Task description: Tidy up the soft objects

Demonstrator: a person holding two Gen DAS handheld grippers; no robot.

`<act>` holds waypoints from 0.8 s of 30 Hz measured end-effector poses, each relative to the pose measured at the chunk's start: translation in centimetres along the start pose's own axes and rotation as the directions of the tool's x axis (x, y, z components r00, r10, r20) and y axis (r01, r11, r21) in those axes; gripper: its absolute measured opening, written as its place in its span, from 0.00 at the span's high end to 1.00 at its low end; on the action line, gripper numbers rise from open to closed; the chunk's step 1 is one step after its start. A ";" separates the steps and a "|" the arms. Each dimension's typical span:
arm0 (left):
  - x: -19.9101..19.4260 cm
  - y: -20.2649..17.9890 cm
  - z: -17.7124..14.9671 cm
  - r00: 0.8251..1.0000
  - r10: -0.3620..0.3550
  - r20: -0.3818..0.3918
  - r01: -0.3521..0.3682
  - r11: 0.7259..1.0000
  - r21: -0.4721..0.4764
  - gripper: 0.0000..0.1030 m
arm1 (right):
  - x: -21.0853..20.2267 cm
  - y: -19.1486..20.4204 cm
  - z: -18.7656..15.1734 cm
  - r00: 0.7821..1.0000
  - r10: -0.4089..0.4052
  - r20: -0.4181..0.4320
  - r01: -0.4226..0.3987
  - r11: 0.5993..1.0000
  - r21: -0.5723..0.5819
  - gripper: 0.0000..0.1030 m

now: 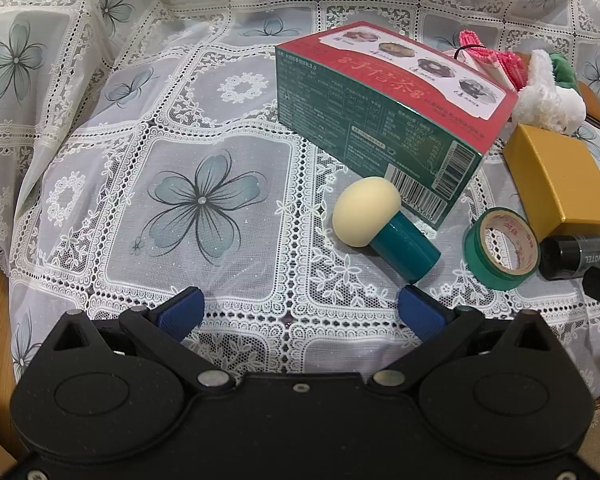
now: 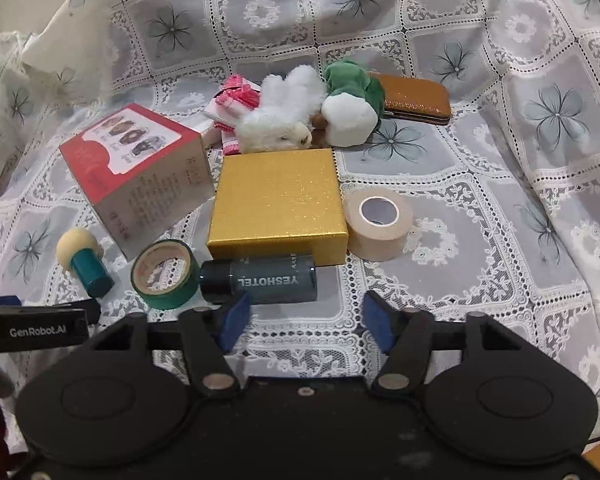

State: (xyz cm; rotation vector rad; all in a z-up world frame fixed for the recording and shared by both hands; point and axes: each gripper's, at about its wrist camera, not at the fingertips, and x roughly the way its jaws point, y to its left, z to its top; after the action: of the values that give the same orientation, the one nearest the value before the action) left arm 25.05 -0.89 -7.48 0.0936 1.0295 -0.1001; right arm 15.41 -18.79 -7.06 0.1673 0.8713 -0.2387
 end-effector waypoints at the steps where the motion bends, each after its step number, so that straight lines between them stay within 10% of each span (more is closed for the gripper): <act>1: 0.0 0.0 0.1 1.000 0.001 0.000 -0.001 1.000 0.000 0.02 | -0.1 0.2 0.0 1.000 0.006 0.004 -0.006 1.000 -0.002 0.33; 24: -0.2 -0.1 -0.1 1.000 0.006 0.006 -0.006 1.000 0.005 0.02 | 1.2 1.7 0.4 1.000 0.016 -0.002 -0.016 1.000 -0.027 0.33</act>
State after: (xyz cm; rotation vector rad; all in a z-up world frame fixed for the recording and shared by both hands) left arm 24.89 -0.97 -7.35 0.1011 1.0231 -0.0976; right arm 16.91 -17.39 -7.66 0.1496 0.8738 -0.2119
